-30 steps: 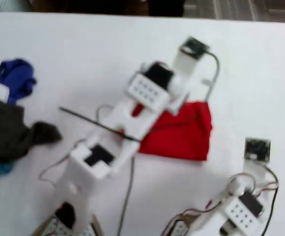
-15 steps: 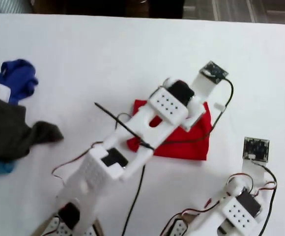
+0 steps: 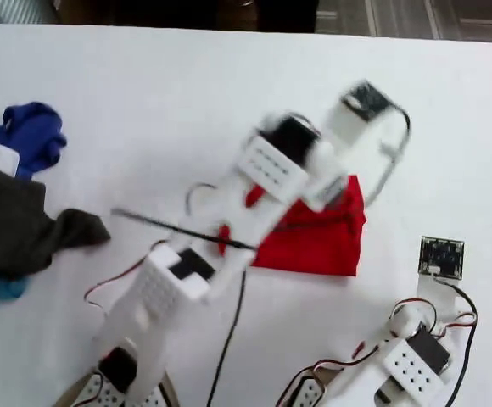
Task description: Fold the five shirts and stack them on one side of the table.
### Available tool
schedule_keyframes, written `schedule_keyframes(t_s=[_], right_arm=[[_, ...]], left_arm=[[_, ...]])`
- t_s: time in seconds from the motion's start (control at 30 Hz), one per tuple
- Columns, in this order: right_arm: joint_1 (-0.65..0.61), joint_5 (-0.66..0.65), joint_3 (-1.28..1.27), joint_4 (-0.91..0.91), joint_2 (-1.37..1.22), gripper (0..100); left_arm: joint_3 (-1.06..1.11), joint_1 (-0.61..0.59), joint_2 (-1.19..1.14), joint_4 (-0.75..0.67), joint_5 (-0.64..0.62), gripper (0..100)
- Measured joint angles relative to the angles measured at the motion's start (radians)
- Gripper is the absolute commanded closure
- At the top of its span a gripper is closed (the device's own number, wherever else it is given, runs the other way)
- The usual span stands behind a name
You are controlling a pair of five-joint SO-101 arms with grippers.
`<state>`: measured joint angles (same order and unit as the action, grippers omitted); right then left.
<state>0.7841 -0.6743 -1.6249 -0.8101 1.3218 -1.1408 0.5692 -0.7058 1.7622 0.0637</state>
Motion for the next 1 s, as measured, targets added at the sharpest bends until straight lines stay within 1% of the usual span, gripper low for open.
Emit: schedule_keyframes(t_s=[0.03,0.07,0.1,0.17,0.3,0.37,0.43,0.57,0.67,0.8,1.0], right_arm=[[0.0,0.0,0.0,0.0,0.0,97.8],[0.0,0.0,0.0,0.0,0.0,97.8],[0.0,0.0,0.0,0.0,0.0,97.8],[0.0,0.0,0.0,0.0,0.0,97.8],[0.0,0.0,0.0,0.0,0.0,97.8],[0.0,0.0,0.0,0.0,0.0,97.8],[0.0,0.0,0.0,0.0,0.0,97.8],[0.0,0.0,0.0,0.0,0.0,97.8],[0.0,0.0,0.0,0.0,0.0,97.8],[0.0,0.0,0.0,0.0,0.0,97.8],[0.0,0.0,0.0,0.0,0.0,97.8]], left_arm=[[-0.023,-0.043,0.0,0.005,0.009,97],[-0.04,-0.091,0.0,0.008,0.011,98],[-0.043,-0.147,0.0,0.008,0.011,96],[-0.041,-0.273,0.0,0.008,0.014,98],[0.015,-0.549,0.0,0.008,0.023,97],[0.095,-0.687,0.0,0.008,0.051,97],[0.206,-0.801,0.0,0.008,0.11,97],[0.417,-0.957,-0.002,0.008,0.193,97],[0.5,-1.066,-0.002,0.008,0.252,97],[0.568,-1.232,-0.002,0.008,0.351,97],[0.568,-1.442,-0.002,-0.002,0.463,97]])
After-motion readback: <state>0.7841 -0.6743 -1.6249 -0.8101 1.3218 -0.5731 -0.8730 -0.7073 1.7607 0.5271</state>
